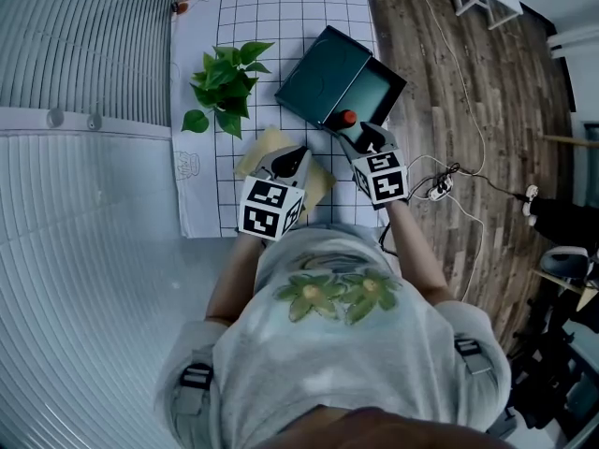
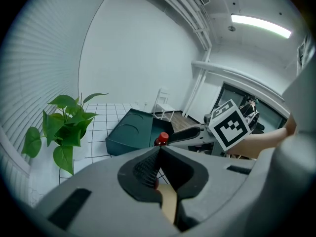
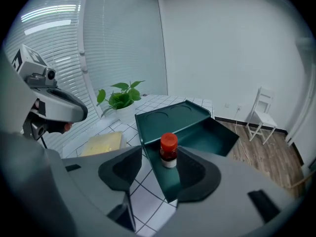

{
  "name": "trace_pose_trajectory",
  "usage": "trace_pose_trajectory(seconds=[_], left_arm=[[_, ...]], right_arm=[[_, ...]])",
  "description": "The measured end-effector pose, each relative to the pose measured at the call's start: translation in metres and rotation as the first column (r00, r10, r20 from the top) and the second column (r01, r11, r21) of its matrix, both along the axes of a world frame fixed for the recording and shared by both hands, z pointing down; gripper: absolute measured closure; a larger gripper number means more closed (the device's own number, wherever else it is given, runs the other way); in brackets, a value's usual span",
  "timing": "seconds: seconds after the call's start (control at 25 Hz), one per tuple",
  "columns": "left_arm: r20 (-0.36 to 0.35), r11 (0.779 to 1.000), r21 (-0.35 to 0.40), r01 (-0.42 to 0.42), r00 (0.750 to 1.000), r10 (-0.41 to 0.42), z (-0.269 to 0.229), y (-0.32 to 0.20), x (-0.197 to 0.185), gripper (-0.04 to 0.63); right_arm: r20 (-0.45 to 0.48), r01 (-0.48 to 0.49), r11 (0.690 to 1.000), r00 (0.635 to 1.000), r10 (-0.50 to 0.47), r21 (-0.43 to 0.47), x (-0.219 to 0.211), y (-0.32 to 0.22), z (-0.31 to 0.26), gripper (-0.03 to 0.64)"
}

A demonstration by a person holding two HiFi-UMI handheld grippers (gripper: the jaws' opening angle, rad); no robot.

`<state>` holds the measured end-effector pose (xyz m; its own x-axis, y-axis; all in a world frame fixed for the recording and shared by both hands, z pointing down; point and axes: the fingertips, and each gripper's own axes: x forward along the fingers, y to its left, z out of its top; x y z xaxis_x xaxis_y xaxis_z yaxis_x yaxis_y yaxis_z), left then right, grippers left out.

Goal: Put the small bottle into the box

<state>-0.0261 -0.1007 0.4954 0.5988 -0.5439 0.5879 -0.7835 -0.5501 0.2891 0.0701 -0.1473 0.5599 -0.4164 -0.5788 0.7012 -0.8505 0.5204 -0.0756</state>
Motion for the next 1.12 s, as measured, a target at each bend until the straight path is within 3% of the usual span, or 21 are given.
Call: trace_pose_trajectory(seconds=[0.12, 0.32, 0.44, 0.68, 1.12], left_arm=[[-0.002, 1.0, 0.007, -0.006, 1.0, 0.006, -0.001, 0.003, 0.002, 0.588], [0.002, 1.0, 0.014, -0.021, 1.0, 0.021, -0.003, 0.01, 0.006, 0.588], [0.004, 0.999, 0.018, -0.031, 1.0, 0.031, -0.005, 0.014, 0.008, 0.588], [-0.002, 0.998, 0.024, -0.058, 0.998, 0.058, -0.009, 0.022, 0.018, 0.588], [-0.006, 0.994, 0.041, -0.103, 0.995, 0.103, -0.015, 0.035, 0.038, 0.588]], right_arm=[[0.011, 0.017, 1.0, 1.0, -0.017, 0.006, -0.004, 0.009, -0.004, 0.418], [0.015, 0.062, 0.998, 0.998, -0.063, 0.017, -0.012, 0.028, -0.012, 0.556], [0.018, 0.071, 0.997, 0.997, -0.072, 0.035, -0.015, 0.036, -0.018, 0.598], [0.093, 0.03, 0.998, 0.995, -0.035, 0.056, -0.018, 0.049, -0.033, 0.609], [0.099, 0.03, 0.996, 0.994, -0.039, 0.089, -0.013, 0.062, -0.047, 0.609]])
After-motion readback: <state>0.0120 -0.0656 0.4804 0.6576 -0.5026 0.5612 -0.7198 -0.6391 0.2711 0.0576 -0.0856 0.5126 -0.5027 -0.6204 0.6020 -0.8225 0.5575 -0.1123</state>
